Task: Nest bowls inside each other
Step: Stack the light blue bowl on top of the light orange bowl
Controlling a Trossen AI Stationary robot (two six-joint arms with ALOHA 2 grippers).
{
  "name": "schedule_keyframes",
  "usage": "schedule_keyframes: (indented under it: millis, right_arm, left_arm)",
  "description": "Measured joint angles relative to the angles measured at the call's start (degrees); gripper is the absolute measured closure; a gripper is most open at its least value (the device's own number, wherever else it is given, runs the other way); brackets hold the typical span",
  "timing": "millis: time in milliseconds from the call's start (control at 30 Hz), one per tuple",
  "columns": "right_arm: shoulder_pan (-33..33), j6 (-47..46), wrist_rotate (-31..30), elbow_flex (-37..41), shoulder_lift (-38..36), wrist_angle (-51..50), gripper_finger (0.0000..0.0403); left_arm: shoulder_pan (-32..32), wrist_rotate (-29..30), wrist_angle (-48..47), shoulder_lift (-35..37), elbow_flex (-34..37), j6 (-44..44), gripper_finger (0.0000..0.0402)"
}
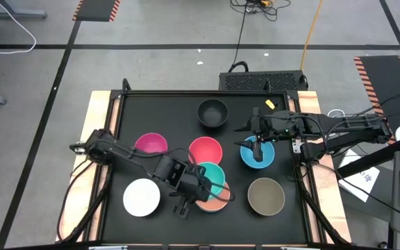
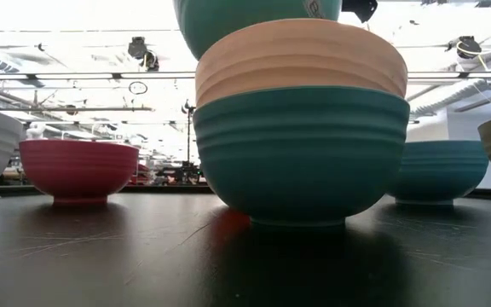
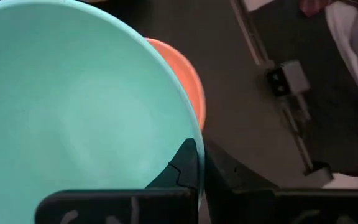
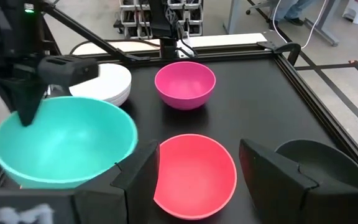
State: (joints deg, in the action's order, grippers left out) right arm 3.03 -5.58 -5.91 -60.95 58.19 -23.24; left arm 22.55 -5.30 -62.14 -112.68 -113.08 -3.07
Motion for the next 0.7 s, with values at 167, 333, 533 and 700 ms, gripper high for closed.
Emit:
schedule_keyframes:
  millis: [167,333,533,700]
  right_arm:
    - [0.0,0.0,0.0,0.0,0.0,0.2,0.0188]
    - [0.0,0.0,0.0,0.0,0.0,0.3,0.0188]
    - [0.0,-0.9,0.0,0.0,0.0,0.1,0.0188]
    - [0.0,-1.3,0.0,0.0,0.0,-0.1,0.0188]
  left_arm:
    - [1.7,-2.3,0.6,-0.8,0.0,-0.7,0.0396]
    - [1.9,-2.4,1.6,-2.2,0.0,-0.7,0.0396]
    - [0.5,-2.3,2.2,-3.9,0.0,0.3,0.0396]
    - [0.0,-2.2,2.0,-6.9,0.0,1.2,0.0396]
